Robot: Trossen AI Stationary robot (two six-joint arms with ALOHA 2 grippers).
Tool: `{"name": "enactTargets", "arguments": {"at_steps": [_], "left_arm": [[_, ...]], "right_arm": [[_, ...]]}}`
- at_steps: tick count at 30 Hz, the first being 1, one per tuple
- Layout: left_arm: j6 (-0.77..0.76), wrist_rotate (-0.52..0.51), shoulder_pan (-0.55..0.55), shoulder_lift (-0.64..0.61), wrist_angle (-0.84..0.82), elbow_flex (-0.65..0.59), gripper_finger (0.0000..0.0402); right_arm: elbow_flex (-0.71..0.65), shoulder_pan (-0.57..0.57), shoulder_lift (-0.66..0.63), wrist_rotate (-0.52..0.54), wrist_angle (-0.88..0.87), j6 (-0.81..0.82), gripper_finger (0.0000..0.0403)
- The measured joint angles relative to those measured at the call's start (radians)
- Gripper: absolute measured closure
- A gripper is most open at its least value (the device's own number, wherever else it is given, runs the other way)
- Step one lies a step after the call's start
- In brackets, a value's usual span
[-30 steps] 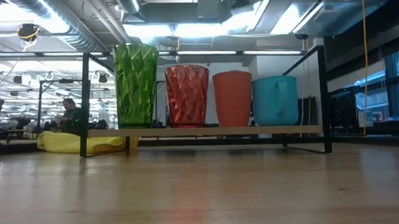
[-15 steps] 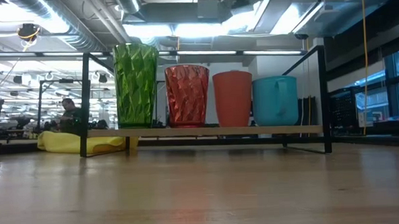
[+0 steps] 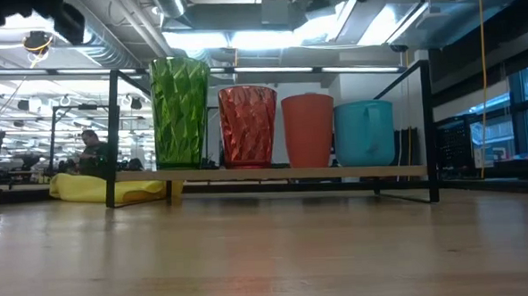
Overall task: Stack small to large cups/mugs on shelf
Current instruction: Return to Home Position
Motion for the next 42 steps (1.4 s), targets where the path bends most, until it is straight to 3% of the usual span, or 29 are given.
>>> {"name": "enactTargets", "arguments": {"at_steps": [8,14,22,36,42], "left_arm": [[-0.113,0.058,0.000,0.000,0.001,-0.098,0.0369],[-0.156,0.126,0.000,0.000,0.001,-0.182,0.0369],[-0.189,0.097,0.000,0.000,0.039,-0.242,0.0369],[-0.156,0.058,0.000,0.000,0.057,-0.265,0.0369],[-0.174,0.050,0.000,0.000,0.058,-0.265,0.0369]], "right_arm": [[-0.165,0.001,-0.110,0.005,0.115,0.005,0.0283],[-0.314,0.001,-0.179,0.067,0.238,0.037,0.0283],[-0.470,0.001,-0.217,0.077,0.461,0.063,0.0283],[-0.671,0.001,-0.278,0.188,0.519,0.159,0.0283],[-0.671,-0.004,-0.346,0.229,0.487,0.099,0.0283]]}}
